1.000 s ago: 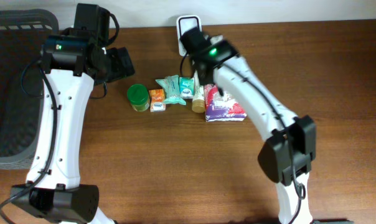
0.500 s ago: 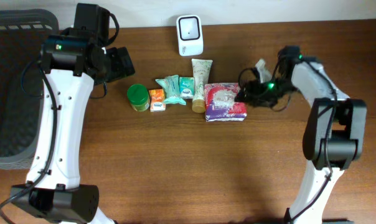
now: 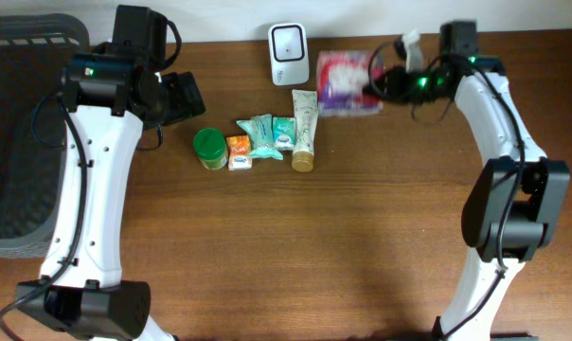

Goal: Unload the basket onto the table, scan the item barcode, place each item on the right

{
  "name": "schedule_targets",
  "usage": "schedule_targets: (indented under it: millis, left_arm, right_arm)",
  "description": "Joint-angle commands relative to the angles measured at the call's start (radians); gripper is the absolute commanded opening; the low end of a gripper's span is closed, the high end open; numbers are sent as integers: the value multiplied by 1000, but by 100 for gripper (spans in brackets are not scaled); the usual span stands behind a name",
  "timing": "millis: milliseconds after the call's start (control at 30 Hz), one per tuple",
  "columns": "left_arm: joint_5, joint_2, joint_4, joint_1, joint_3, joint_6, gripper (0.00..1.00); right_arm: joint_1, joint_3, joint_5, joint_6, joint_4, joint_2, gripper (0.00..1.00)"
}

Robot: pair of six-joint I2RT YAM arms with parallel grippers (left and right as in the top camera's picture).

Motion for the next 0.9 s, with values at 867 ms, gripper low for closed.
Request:
schedule_targets:
  millis: [867]
  left_arm:
    - [-8,-14,1,6,9,13,99]
  right_arm:
    - [-213,112,399,641,232,10,4]
